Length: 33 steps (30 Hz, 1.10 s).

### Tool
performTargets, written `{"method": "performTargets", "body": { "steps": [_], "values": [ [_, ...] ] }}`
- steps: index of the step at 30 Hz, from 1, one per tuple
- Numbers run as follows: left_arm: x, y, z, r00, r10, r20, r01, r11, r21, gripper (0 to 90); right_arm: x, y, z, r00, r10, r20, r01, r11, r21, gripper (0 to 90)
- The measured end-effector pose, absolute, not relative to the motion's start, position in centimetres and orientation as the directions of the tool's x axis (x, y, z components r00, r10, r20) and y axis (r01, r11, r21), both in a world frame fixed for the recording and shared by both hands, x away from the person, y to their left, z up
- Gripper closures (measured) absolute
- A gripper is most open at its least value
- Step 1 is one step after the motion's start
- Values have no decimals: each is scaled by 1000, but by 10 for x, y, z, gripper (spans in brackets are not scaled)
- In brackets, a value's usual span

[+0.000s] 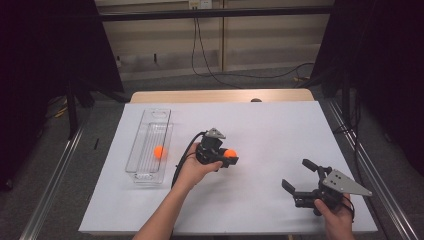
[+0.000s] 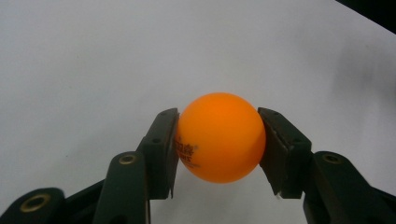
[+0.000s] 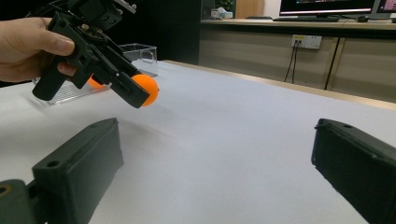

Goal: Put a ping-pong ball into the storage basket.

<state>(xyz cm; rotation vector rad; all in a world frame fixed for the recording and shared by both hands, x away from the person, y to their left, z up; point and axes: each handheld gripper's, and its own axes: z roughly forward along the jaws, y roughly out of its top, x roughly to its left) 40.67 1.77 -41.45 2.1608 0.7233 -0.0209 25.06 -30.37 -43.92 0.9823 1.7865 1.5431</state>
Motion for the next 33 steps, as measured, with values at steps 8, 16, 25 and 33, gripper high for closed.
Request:
{"method": "performTargets", "body": {
  "steps": [8, 16, 25, 33],
  "values": [
    [409, 24, -411, 828, 501, -250, 507, -482, 715, 509, 250, -304, -439, -563, 826, 41, 160, 60, 985, 16],
    [409, 29, -409, 828, 506, -243, 506, -484, 714, 510, 250, -304, -439, -563, 826, 41, 160, 60, 985, 16],
    [410, 34, -405, 827, 508, -241, 505, -481, 717, 509, 250, -303, -439, -563, 825, 41, 160, 60, 985, 16],
    [411, 37, -403, 824, 512, -242, 508, -478, 717, 509, 250, -303, -439, -564, 825, 42, 159, 59, 985, 16]
  ]
}}
